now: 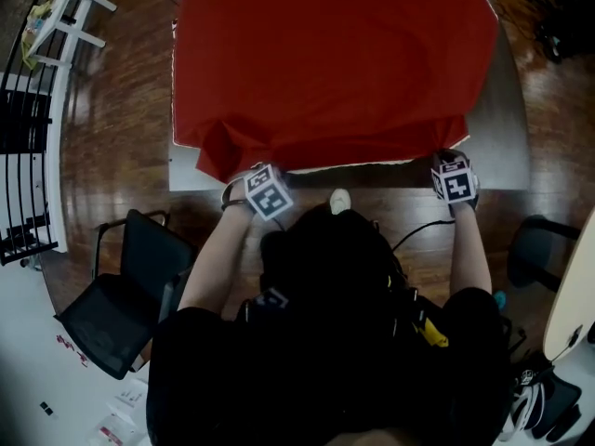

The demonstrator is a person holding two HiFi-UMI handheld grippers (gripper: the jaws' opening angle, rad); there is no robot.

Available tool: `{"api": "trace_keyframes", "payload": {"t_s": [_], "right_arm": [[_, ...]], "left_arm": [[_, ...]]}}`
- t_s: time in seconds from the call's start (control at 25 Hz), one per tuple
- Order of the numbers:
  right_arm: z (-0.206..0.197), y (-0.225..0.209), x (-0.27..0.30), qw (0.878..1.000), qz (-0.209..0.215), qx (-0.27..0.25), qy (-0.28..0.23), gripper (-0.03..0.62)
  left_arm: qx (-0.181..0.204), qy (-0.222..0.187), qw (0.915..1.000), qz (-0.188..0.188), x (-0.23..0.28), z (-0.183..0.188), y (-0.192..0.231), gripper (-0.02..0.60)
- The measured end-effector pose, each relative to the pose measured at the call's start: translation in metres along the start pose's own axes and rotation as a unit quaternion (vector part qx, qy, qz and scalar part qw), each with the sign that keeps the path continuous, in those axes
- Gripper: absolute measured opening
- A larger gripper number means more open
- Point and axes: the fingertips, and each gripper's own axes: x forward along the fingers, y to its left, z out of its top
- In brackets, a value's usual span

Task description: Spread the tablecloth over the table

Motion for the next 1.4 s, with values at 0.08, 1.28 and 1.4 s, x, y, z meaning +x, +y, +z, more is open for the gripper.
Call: {"api": "trace_keyframes", "payload": {"t_s": [0.08, 1.28, 1.4], "right_arm": [[-0.019, 0.012, -0.009, 1.0, -0.007, -0.003, 0.012, 0.018], [-0.18, 0.157, -0.066, 0.992, -0.023, -0.021, 0.124, 0.019], [-0.182, 0.164, -0.068, 0.992, -0.028, -0.023, 0.121, 0.02]], "left_arm": [[-0.003, -0.006, 0.9999, -0.009, -0.007, -0.01, -0.015, 0.0], [-0.088, -0.009, 0.9895, -0.114, -0.013, -0.127, -0.182, 0.002], [-0.085, -0.022, 0.9914, -0.097, -0.019, -0.129, -0.179, 0.002]]}}
